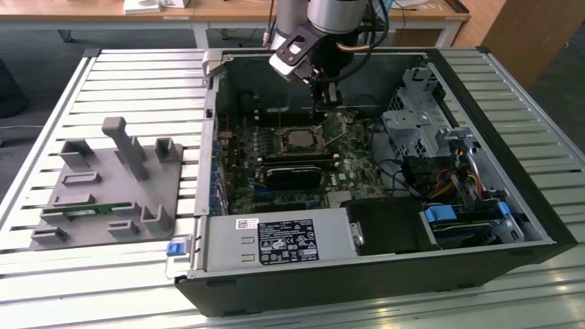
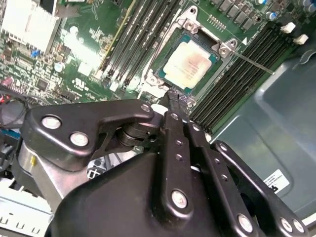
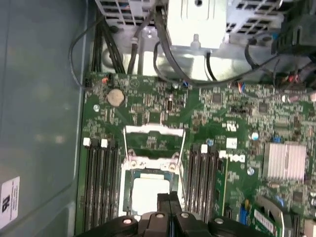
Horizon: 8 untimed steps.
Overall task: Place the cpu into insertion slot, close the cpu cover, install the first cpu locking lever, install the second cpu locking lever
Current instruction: 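Close the cpu cover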
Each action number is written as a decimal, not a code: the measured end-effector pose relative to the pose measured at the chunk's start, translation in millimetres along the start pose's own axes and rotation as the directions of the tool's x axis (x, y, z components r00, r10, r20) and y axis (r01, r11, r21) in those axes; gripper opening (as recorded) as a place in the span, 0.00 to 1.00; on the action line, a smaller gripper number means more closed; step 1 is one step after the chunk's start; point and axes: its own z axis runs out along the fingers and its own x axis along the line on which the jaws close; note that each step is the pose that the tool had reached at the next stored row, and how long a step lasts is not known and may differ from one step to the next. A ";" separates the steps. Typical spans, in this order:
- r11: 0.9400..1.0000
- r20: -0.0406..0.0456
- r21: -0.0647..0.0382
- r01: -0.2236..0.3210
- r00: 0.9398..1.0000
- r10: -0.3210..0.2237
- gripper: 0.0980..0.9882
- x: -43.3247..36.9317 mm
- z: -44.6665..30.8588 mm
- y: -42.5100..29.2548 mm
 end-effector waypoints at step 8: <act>1.000 -0.001 0.000 0.004 1.000 -0.004 0.01 1.9 1.8 18.1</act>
